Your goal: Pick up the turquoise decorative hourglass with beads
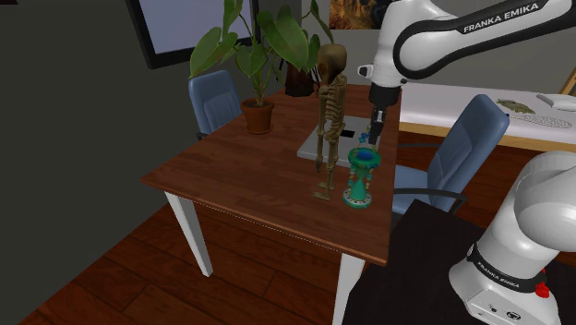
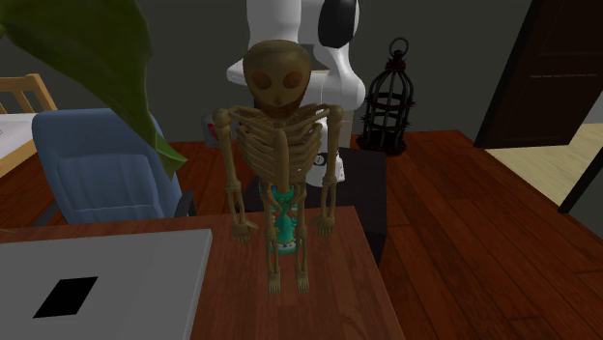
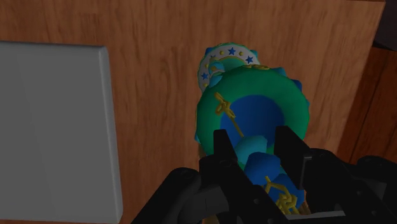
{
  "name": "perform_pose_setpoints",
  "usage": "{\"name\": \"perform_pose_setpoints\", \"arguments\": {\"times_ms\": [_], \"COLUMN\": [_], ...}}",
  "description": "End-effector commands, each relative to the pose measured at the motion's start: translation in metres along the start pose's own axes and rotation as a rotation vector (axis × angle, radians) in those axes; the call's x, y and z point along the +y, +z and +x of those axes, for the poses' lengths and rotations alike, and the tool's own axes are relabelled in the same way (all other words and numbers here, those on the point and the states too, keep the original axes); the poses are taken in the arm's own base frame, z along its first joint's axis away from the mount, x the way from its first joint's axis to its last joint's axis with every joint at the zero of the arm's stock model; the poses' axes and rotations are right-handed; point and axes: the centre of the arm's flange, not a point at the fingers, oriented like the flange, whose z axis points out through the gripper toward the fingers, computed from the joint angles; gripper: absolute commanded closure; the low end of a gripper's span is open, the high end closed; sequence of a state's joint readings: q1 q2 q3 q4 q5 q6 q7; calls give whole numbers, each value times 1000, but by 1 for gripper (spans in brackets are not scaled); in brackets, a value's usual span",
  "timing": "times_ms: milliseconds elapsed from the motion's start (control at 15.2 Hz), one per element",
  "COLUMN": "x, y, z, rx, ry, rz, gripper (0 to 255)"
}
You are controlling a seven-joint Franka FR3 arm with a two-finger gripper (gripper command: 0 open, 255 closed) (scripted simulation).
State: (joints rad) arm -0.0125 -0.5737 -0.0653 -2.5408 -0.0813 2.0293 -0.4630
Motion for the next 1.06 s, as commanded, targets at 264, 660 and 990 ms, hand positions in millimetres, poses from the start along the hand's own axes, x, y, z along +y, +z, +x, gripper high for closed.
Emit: {"name": "perform_pose_setpoints", "arguments": {"times_ms": [264,660,990], "x": [2,4,5], "y": [-29,-60,-77], "z": [1,2,3], "rx": [-1,-1,-1], "ry": [0,0,0], "rz": [1,1,1], "gripper": [255,255,255]}}
